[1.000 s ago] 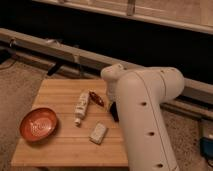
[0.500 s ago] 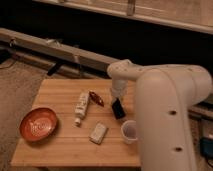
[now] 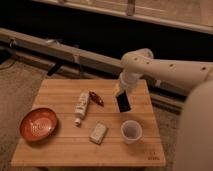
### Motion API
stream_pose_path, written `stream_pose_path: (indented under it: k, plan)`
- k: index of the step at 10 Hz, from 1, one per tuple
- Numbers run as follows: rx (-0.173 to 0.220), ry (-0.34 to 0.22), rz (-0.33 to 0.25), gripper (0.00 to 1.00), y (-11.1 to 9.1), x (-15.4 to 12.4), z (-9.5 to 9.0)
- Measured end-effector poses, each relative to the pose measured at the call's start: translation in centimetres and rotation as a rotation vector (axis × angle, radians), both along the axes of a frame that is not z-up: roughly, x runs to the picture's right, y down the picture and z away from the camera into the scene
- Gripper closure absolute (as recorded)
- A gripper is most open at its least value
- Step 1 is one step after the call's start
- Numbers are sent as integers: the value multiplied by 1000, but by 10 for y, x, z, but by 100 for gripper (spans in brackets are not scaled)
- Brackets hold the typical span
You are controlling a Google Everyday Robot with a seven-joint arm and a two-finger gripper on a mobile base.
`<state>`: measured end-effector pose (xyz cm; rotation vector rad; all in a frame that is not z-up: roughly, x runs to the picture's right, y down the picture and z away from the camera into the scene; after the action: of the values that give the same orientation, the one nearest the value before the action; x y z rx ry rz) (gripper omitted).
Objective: Place the eraser in the ceramic cup
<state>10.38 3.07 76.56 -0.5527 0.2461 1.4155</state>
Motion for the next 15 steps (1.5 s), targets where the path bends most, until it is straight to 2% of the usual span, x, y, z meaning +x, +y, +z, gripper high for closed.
stream_pose_path:
  k: [2,4,9,15]
  plan:
    - [74,-16,52,100,2,10,-21]
    - [105,-28,93,100,15,14,-35]
    - [100,-24,178,100,44,35,-57]
    - [54,-33,191,100,77,34,-56]
